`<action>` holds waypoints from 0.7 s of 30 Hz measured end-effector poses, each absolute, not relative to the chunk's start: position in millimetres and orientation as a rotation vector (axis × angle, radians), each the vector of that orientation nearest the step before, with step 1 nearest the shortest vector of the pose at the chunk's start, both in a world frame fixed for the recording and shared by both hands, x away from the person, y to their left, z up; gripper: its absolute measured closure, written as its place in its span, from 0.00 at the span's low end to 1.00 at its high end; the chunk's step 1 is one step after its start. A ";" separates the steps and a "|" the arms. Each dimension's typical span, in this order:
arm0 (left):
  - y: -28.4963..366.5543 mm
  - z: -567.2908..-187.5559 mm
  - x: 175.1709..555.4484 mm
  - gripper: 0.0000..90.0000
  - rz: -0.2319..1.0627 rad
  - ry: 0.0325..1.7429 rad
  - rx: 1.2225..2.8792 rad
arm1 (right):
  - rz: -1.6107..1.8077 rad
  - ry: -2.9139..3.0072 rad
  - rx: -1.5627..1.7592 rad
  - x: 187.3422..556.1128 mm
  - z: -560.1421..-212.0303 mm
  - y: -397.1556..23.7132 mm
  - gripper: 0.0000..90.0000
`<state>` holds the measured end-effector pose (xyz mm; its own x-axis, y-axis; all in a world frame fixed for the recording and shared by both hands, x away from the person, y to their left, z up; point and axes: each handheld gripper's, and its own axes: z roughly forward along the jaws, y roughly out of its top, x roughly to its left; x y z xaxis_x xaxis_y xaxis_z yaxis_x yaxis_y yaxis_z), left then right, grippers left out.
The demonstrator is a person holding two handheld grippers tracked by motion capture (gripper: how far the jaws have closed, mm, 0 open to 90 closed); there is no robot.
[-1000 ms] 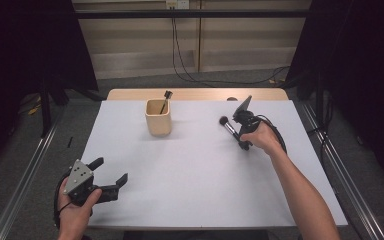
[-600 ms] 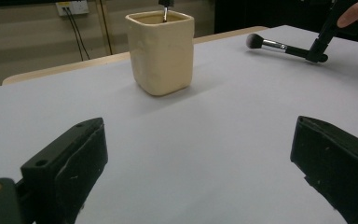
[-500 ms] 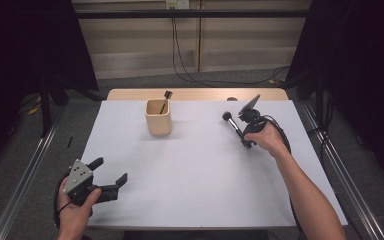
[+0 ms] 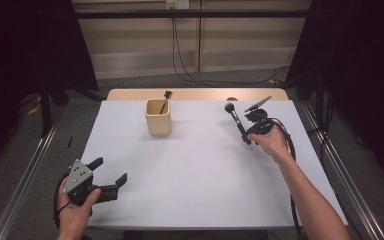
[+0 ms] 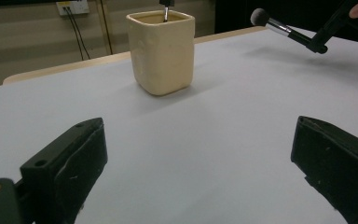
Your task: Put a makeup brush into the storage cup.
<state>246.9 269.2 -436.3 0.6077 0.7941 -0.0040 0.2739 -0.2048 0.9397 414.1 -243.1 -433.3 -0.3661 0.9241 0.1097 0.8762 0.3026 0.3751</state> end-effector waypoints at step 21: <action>269.8 -436.3 246.8 0.04 0.608 0.876 1.765 | 0.975 2.222 1.512 386.4 -438.4 -255.7 0.84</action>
